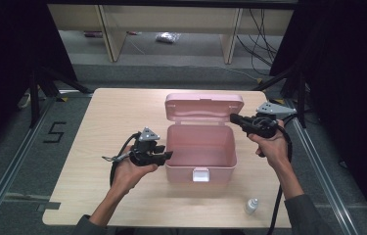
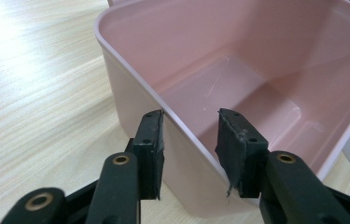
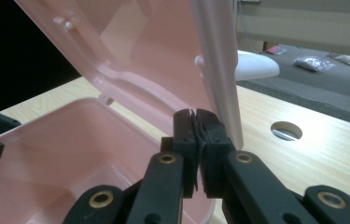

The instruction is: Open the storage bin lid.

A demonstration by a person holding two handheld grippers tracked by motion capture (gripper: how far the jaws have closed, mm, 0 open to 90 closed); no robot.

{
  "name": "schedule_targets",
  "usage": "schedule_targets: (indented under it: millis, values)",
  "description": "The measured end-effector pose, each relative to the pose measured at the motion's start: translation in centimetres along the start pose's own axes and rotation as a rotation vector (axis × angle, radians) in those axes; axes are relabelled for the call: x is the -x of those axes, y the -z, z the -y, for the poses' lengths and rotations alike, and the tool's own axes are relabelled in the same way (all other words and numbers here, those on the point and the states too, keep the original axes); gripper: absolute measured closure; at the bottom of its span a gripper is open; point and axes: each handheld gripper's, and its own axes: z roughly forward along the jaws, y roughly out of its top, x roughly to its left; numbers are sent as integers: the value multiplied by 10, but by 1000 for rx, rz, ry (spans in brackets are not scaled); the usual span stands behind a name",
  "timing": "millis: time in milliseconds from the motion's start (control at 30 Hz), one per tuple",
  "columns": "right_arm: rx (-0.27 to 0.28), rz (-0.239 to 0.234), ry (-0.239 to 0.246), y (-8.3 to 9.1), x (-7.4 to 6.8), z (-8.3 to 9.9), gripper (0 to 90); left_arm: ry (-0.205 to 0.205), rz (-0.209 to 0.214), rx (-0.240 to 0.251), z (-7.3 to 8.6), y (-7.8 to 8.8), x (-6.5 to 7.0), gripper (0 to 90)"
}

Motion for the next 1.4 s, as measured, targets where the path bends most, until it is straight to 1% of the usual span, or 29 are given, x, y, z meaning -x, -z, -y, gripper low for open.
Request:
schedule_targets:
  millis: [33,67,100,133,167,233,300,400,433,467,533,567,600,667,700,733,767,800,867,900,1000,1033,1067,1100,1133,1233,1333,1367,1400]
  values:
    - [-10,2,-19,-1,-1,-1,875,4,1,1,0,0,0,609]
    - [-3,4,4,-3,2,-1,874,4,0,1,0,0,0,609]
    - [-3,-2,-38,-4,1,-2,873,6,-1,5,0,0,0,609]
    - [11,9,-14,-6,5,-2,874,-2,-4,0,0,0,0,611]
    - [-12,4,-54,-7,4,-3,874,0,-10,2,0,0,0,611]
    - [-20,27,-17,-10,7,-5,873,6,0,6,0,0,1,611]
    - [-27,30,-38,-12,8,-6,873,8,0,9,1,0,1,610]
    - [-36,40,-44,-16,10,-9,873,3,5,7,0,0,0,610]
    - [-25,43,-12,-17,13,-10,873,5,10,7,0,0,-1,610]
    - [-34,42,-38,-18,12,-10,873,5,5,8,0,0,0,610]
    - [-40,51,-26,-20,16,-11,873,3,4,7,0,0,0,610]
    - [-34,48,-42,-21,15,-11,872,4,4,8,0,0,0,610]
    - [-36,57,-24,-22,17,-11,871,4,3,8,0,0,0,611]
    - [-27,63,-19,-24,19,-11,871,12,-2,14,1,0,1,611]
    - [-30,59,-44,-24,19,-11,871,5,0,10,1,0,1,611]
    - [-23,61,-46,-26,19,-10,871,7,1,9,1,0,1,611]
    - [-42,56,-66,-26,18,-10,870,9,1,12,1,0,1,611]
    - [-32,62,-42,-27,20,-10,870,9,1,13,1,0,1,611]
    - [-39,78,-29,-28,21,-10,870,5,1,11,1,0,1,611]
    - [-52,65,-67,-30,19,-10,869,3,0,12,1,0,1,610]
    - [-50,85,-23,-34,23,-10,864,2,-2,12,1,0,2,611]
    - [-57,86,-31,-35,23,-9,863,3,-2,12,1,0,2,611]
    - [-63,77,-73,-36,20,-9,860,3,-2,11,1,0,2,611]
    - [-70,85,-75,-37,21,-8,858,3,-2,11,1,0,1,612]
    - [-58,90,-59,-38,22,-7,855,3,-2,12,1,0,2,611]
    - [-76,85,-70,-40,22,-6,847,4,-3,12,1,0,2,611]
    - [-84,107,-24,-42,24,-6,826,2,-6,2,1,0,2,607]
    - [-96,103,-38,-42,22,-5,822,6,-5,5,1,-1,4,601]
    - [-110,106,-18,-43,22,-5,818,3,-2,3,1,-1,4,596]
